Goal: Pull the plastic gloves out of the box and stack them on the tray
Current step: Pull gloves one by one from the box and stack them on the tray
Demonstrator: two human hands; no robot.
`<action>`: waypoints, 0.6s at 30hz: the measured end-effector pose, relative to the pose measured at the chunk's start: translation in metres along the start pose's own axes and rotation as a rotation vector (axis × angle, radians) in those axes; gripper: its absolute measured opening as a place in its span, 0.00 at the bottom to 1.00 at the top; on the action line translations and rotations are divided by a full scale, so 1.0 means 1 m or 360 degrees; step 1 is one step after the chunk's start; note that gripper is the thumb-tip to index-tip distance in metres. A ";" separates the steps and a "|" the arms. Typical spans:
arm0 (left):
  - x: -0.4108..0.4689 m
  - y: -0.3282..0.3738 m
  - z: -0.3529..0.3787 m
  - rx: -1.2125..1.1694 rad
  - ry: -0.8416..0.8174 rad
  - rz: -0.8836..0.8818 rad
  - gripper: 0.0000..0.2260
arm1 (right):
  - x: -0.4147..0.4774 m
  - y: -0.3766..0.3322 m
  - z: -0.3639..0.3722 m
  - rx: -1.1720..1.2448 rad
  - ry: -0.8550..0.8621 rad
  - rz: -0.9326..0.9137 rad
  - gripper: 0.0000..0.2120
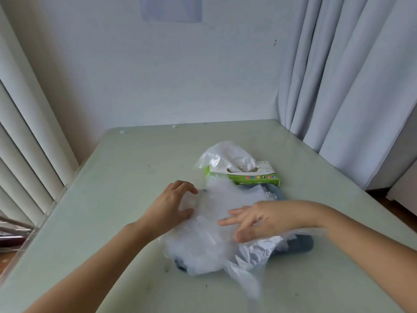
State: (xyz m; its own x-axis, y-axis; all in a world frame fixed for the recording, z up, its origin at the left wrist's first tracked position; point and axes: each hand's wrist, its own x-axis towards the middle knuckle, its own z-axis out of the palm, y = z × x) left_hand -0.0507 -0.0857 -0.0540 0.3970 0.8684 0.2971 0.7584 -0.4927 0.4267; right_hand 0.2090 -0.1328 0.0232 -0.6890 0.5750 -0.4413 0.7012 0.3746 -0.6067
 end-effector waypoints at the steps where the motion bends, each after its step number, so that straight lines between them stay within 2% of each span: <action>1: 0.000 0.000 0.000 -0.0001 -0.0001 -0.0001 0.19 | -0.001 0.007 0.003 0.0101 0.0014 0.0001 0.25; 3: -0.001 0.000 -0.001 0.0001 -0.0004 -0.0003 0.19 | -0.002 0.017 0.009 0.0182 0.0181 -0.0045 0.15; 4: 0.000 0.000 -0.001 0.0001 -0.0010 -0.0009 0.19 | -0.002 0.022 0.011 0.0117 0.0353 -0.0063 0.08; 5: 0.000 0.001 -0.001 0.0000 -0.0015 -0.0014 0.19 | -0.001 0.029 0.013 0.0015 0.0538 -0.0055 0.06; 8: 0.000 0.001 -0.002 0.0002 -0.0016 -0.0025 0.19 | 0.000 0.040 0.026 -0.0311 0.0890 0.0145 0.18; 10: 0.000 0.002 -0.002 0.0003 -0.0019 -0.0035 0.19 | -0.002 0.041 0.037 -0.0502 0.0975 0.0371 0.22; 12: 0.000 0.003 -0.003 0.0014 -0.0016 -0.0037 0.19 | -0.005 0.038 0.042 -0.0620 0.1002 0.0496 0.18; 14: 0.000 0.005 -0.004 0.0028 -0.0014 -0.0043 0.19 | -0.006 0.033 0.042 -0.0586 0.1016 0.0476 0.11; 18: -0.001 0.009 -0.006 0.0041 -0.0030 -0.0061 0.20 | -0.012 0.029 0.041 -0.0321 0.0996 0.0304 0.12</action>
State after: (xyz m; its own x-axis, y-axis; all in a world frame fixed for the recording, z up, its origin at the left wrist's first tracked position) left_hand -0.0477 -0.0914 -0.0457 0.3766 0.8878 0.2647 0.7863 -0.4574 0.4154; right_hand 0.2307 -0.1585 -0.0159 -0.3564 0.9340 -0.0263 0.8623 0.3180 -0.3941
